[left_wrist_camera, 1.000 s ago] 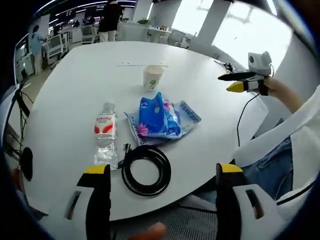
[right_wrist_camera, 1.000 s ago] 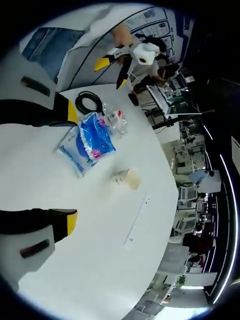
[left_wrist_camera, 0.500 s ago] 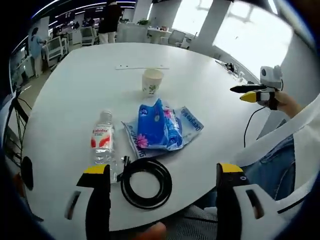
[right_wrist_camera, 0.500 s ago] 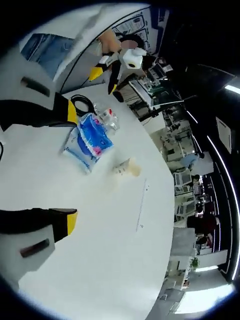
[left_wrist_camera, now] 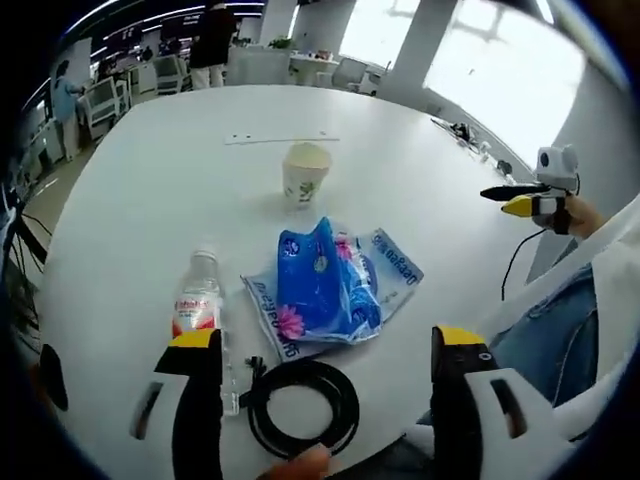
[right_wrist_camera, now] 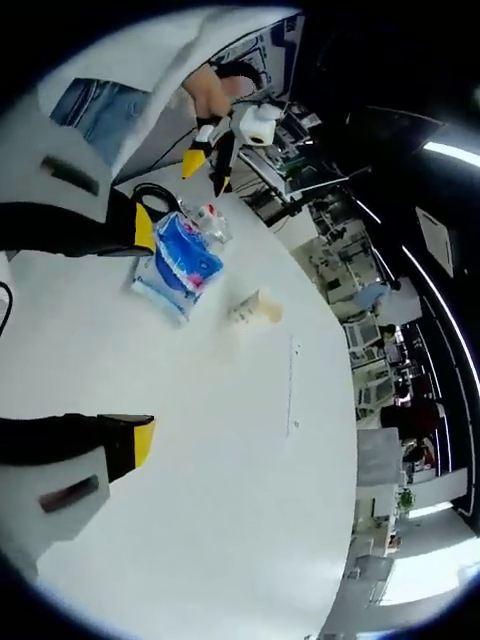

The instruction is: Arrange the tabletop items into an orderly group along one side of the table until the central work area is clear of visible clutter.

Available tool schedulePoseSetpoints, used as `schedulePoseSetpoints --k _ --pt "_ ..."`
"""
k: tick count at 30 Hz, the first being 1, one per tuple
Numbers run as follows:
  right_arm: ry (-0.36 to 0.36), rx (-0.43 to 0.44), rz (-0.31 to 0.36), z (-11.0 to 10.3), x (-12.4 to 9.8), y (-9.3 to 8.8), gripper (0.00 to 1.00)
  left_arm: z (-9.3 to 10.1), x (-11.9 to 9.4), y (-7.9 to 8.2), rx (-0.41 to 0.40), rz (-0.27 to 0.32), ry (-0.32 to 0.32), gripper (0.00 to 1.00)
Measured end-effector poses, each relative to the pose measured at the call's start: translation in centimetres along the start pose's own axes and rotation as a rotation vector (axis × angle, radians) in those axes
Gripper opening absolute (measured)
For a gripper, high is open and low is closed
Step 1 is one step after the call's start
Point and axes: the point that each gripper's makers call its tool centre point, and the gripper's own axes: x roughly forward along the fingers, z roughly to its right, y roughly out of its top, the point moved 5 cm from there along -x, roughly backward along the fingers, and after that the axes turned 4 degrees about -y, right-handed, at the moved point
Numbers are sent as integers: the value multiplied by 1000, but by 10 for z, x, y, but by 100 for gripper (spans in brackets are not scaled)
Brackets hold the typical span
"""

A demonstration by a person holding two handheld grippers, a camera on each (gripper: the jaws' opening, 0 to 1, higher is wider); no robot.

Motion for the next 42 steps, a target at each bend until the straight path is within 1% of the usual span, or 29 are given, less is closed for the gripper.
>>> schedulePoseSetpoints --k 3,6,8,11,14,17,19,21,22,24,26,28,29,31,33,35,39,42 --pt "19 -3 -35 -3 8 0 61 -4 1 3 -26 30 11 87" --pt "39 -3 -44 -8 17 3 60 -5 2 -3 -47 43 27 84" --pt "56 5 -40 -11 22 6 60 -6 2 -9 -56 39 41 83" --pt "70 12 -45 -12 27 5 59 -13 0 -17 -96 23 59 83" --pt "72 20 -61 -10 30 4 59 -20 -1 -18 -129 12 65 84" --pt "70 34 -67 -9 29 1 58 -29 1 -14 -120 12 82 83" --pt "68 47 -86 -8 28 -5 57 -35 5 -11 -121 3 87 81" --pt "62 50 -100 -8 28 -9 57 -44 10 -6 -94 -10 105 77" --pt "60 53 -104 -8 28 -11 56 -49 13 -2 -79 -20 110 77" --pt "62 65 -107 -10 29 -12 55 -56 18 2 -77 -39 117 78" --pt "61 75 -103 -11 30 -12 55 -64 21 10 -74 -39 123 78" --pt "62 88 -95 -12 32 -11 54 -72 25 18 -99 -12 111 76" --pt "62 94 -91 -12 33 -10 54 -77 28 21 -127 1 103 75" --pt "65 101 -90 -12 36 -9 53 -87 32 24 -162 -4 98 73" --pt "67 107 -96 -10 39 -9 53 -95 36 27 -159 -15 115 71" --pt "69 111 -104 -9 41 -9 52 -100 39 28 -154 -33 124 69" --pt "76 122 -96 -9 43 -7 51 -104 45 29 -170 -46 126 66" --pt "81 130 -105 -9 46 -8 50 -104 51 29 -170 -70 130 67"
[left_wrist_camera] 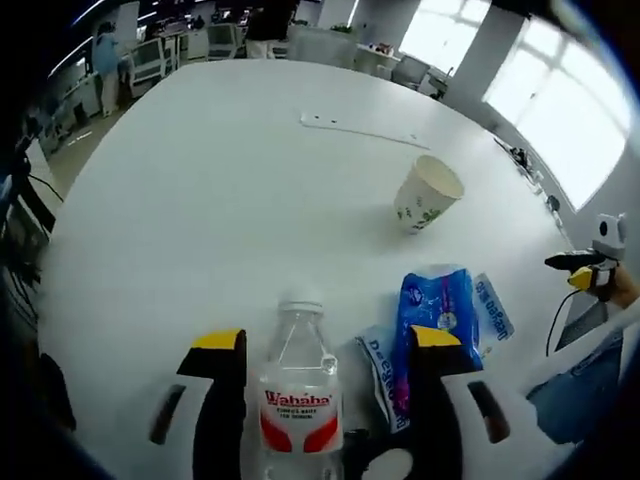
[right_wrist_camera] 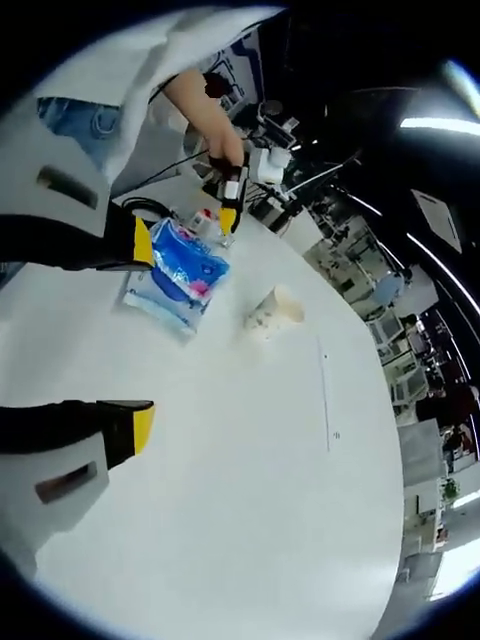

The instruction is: Arrange the tabletop items into an orderly group along one side of the table until the central work area is clear of visible clutter.

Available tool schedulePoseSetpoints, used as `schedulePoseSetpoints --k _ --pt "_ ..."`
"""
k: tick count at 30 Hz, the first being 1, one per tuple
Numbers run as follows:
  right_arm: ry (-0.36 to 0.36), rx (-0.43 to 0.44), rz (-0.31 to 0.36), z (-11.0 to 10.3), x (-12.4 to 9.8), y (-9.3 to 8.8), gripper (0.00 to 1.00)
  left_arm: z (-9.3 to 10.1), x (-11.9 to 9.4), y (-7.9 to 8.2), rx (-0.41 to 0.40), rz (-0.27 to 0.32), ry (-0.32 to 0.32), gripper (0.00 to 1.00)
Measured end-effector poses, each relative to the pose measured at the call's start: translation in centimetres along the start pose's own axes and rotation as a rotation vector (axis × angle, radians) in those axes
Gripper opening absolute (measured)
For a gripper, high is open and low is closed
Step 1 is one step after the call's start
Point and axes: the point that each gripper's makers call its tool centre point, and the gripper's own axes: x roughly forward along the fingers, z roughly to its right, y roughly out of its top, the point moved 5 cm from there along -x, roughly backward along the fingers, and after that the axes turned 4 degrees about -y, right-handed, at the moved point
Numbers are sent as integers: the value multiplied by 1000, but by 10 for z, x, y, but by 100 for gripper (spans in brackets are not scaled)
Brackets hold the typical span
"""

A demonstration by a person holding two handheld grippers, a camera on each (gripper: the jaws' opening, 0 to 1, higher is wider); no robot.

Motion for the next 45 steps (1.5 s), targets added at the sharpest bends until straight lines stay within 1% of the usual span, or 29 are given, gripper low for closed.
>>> schedulePoseSetpoints --k 2,6,8,10,12,14,16,20,22,24,27,29,30,31,35,36,37,38,41,42,45 --pt "1 -6 -3 0 1 -1 50 1 3 2 22 -19 6 66" --pt "8 7 3 0 3 -1 49 -3 11 9 26 -21 10 63" --pt "9 16 0 1 4 -3 48 -5 17 8 12 -44 2 62" --pt "6 12 2 2 3 -4 48 -6 21 8 10 -52 0 62" --pt "-1 15 9 5 1 -4 47 -6 20 8 8 -56 13 61" --pt "-5 21 17 8 -1 -4 47 -7 23 7 22 -69 20 59" --pt "-13 28 23 12 -3 -4 46 -7 24 7 41 -80 21 55" --pt "-29 35 29 15 -3 -4 46 -13 23 7 88 -82 64 50" --pt "-25 35 48 12 -3 0 46 -12 23 8 82 -76 60 48" --pt "-16 30 53 10 -2 2 45 -11 28 9 85 -86 44 45" --pt "-8 20 44 7 2 1 45 -15 32 4 70 -120 60 35" --pt "-7 17 44 5 2 1 45 -14 33 3 61 -122 47 29" --pt "-5 18 46 3 1 1 45 -13 34 3 54 -118 36 29" --pt "-4 19 49 3 0 0 44 -14 34 3 60 -118 48 28" --pt "-11 31 53 7 -2 -2 44 -13 34 6 90 -117 51 26" --pt "-12 40 54 8 -2 -2 44 -13 34 6 90 -114 53 25" --pt "-13 58 62 10 -3 -2 44 -14 32 8 77 -97 63 23" --pt "-12 72 74 10 -4 -1 44 -13 28 11 54 -75 70 23" --pt "4 147 140 10 -9 8 44 -8 14 22 59 6 79 21" --pt "2 151 144 11 -10 9 43 -7 9 24 65 24 81 21" --pt "-5 139 139 12 -11 8 43 -5 -9 32 44 91 72 20"
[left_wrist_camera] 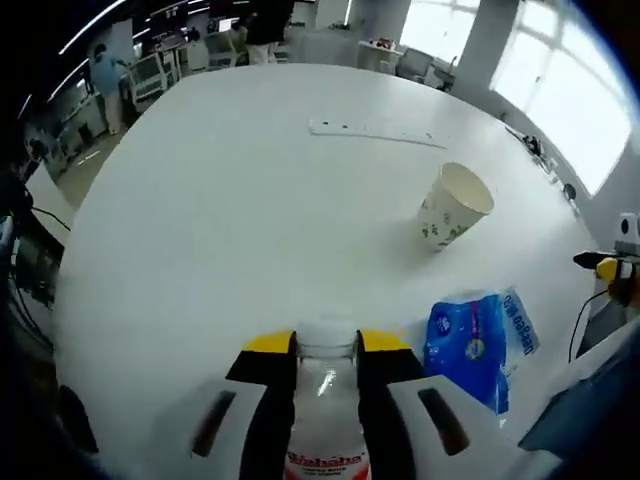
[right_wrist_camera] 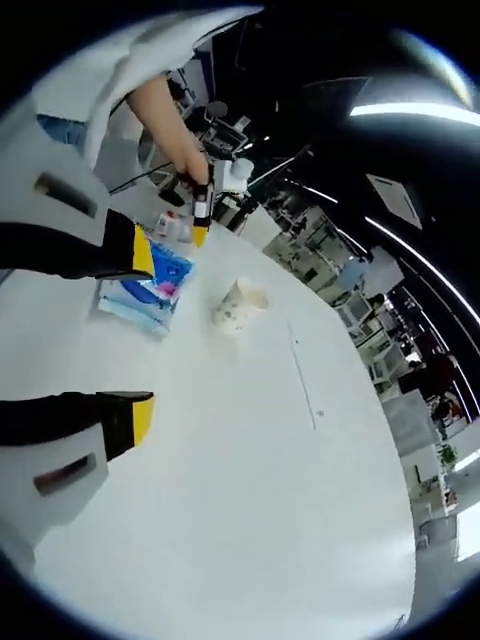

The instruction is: Arrange the tabletop items into an orderly group along one side of the table until the central work area is clear of visible clutter.

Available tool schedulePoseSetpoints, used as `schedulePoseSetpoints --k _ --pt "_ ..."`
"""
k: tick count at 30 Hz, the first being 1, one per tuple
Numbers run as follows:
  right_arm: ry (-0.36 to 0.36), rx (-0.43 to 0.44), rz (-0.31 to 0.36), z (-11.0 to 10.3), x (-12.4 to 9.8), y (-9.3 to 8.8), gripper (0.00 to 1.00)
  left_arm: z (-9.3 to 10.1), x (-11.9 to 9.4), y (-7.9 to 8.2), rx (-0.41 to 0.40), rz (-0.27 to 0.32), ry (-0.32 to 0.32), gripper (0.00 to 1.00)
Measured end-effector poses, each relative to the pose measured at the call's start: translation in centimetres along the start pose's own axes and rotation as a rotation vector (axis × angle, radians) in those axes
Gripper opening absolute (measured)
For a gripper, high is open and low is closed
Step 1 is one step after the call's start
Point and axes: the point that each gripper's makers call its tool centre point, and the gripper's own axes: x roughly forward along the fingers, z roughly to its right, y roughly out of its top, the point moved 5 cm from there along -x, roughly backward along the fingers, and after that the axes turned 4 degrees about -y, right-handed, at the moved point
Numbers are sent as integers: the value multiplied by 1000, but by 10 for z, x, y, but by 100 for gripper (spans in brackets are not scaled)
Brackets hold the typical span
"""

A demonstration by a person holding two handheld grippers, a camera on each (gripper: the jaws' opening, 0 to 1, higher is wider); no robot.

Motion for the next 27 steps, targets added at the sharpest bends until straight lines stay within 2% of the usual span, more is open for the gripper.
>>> schedulePoseSetpoints --k 3,5,10,12,15,16,19,22,27 --pt "2 -3 4 0 -1 1 44 1 -18 10 -37 71 -12 19" --pt "6 6 15 0 -3 2 45 1 -37 18 -48 132 -9 19" --pt "4 -5 27 1 -7 3 45 5 -82 42 1 307 -5 19" --pt "-1 4 35 2 -7 3 45 1 -94 58 17 368 9 19" --pt "-3 9 38 3 -7 4 44 -1 -110 93 27 498 5 19" --pt "-4 3 40 2 -8 4 44 1 -117 110 21 545 -6 19" --pt "-1 -2 47 0 -8 6 44 9 -128 143 87 595 2 19" --pt "-1 -6 52 -1 -8 6 44 21 -133 166 146 599 -1 18" --pt "-3 -3 51 -1 -8 3 44 36 -132 181 211 572 -17 18"
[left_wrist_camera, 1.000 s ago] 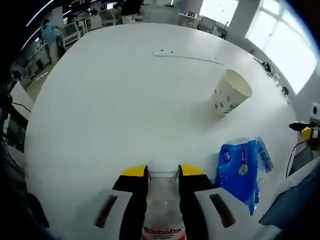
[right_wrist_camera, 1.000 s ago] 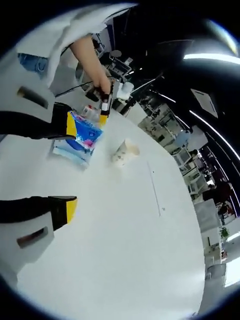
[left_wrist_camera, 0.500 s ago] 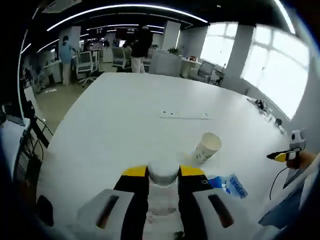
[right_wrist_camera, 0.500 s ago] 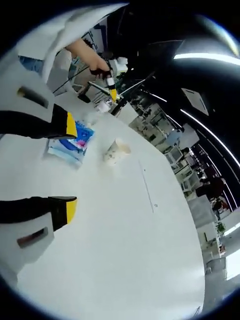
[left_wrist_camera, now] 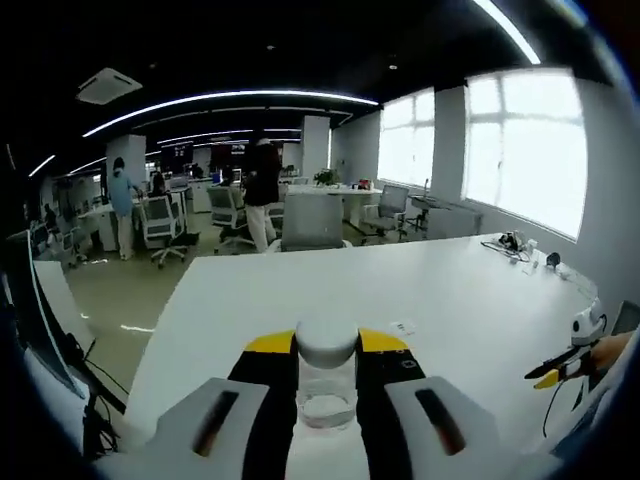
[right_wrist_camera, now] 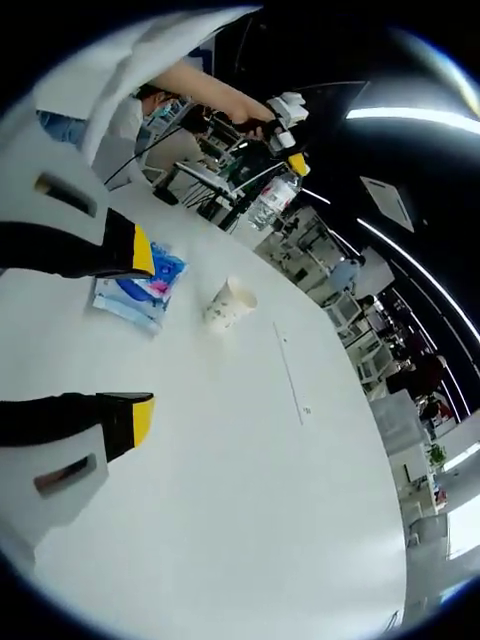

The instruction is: Arrange the tabletop items into an orderly group along one side of the table until the central work area is clear of visible clutter.

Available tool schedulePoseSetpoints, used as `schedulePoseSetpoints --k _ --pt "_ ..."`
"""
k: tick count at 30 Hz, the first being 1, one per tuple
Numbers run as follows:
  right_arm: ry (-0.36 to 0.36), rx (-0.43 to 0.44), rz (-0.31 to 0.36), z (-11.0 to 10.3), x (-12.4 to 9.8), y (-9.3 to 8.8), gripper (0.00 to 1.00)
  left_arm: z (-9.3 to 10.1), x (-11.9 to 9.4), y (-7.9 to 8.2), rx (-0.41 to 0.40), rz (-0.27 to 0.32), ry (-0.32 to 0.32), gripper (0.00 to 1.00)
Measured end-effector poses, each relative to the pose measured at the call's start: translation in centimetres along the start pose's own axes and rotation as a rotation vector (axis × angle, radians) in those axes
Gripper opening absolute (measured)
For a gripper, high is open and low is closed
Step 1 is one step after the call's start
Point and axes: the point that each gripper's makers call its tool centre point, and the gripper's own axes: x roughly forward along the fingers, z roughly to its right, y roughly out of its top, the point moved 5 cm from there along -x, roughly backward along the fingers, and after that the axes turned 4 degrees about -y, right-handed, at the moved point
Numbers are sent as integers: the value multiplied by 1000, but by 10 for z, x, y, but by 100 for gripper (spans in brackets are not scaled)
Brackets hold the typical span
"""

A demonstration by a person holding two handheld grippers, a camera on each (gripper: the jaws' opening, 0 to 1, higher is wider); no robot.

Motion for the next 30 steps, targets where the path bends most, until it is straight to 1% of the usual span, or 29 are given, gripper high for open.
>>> schedulePoseSetpoints --k 3,5,6,9,13,17,21,26,29,30 --pt "-2 6 -2 1 0 -2 44 7 6 1 -1 -7 -18 19" --pt "-1 9 -1 2 1 -3 44 11 14 -7 -12 -35 -28 19" --pt "0 10 -1 1 1 -3 44 14 19 -15 -8 -63 -27 19" --pt "2 9 0 1 1 -1 44 20 33 -32 -8 -101 -39 19" --pt "2 13 4 5 1 0 44 29 50 -57 -38 -144 -52 19" --pt "-3 19 0 8 0 -3 44 44 59 -75 -83 -161 -68 19" --pt "-10 24 -2 11 -1 -5 43 50 67 -87 -105 -189 -68 19" --pt "-18 30 0 14 -3 -7 43 56 74 -97 -92 -216 -60 19" --pt "-23 34 0 16 -3 -7 43 56 78 -103 -88 -229 -60 19" --pt "-24 36 0 16 -3 -7 43 55 80 -107 -89 -248 -60 19"
